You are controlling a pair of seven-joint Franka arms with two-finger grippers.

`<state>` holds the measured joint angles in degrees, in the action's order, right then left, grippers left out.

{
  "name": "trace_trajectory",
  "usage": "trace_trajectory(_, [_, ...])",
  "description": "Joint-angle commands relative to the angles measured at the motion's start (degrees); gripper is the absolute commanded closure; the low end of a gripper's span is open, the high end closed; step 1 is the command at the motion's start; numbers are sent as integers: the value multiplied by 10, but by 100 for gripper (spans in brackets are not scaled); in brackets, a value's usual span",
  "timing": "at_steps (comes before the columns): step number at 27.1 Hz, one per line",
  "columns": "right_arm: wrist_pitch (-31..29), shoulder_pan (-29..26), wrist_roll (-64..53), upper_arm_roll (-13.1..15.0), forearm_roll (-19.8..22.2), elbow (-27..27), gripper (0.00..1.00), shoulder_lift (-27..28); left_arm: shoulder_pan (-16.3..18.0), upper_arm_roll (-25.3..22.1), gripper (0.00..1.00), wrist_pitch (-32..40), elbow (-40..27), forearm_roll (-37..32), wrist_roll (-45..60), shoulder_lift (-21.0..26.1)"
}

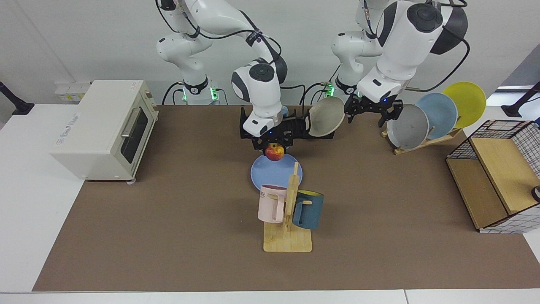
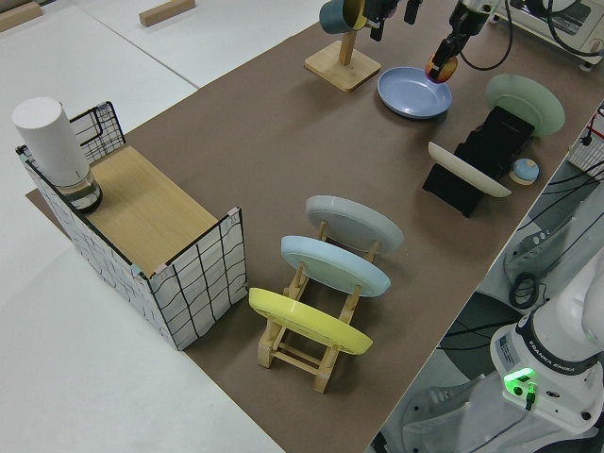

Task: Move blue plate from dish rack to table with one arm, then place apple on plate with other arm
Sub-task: 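Release the blue plate and withdraw the left gripper while the right gripper advances, then lower the held apple onto the blue plate with the right gripper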

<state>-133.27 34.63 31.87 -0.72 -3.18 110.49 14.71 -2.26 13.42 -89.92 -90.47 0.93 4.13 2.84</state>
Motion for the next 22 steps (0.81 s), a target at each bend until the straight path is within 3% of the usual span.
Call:
trace_trajectory(1, [-35, 2, 6, 4, -7, 11, 100, 16, 0, 0, 0, 54, 45, -29, 4, 0])
trace_trajectory(8, [-67, 3, 7, 4, -8, 13, 100, 35, 6, 3, 0, 107, 88, -42, 4, -1])
trace_trajectory(14, [-83, 6, 8, 4, -8, 13, 100, 38, 13, 3, 0, 109, 57, -34, 2, -43])
trace_trajectory(17, [-87, 7, 9, 4, -8, 13, 96, 45, 24, 3, 0, 104, 55, -32, -3, -44])
trace_trajectory(22, [-87, 7, 23, 4, -8, 13, 78, 50, 33, 2, 0, 106, 56, -32, -10, -44])
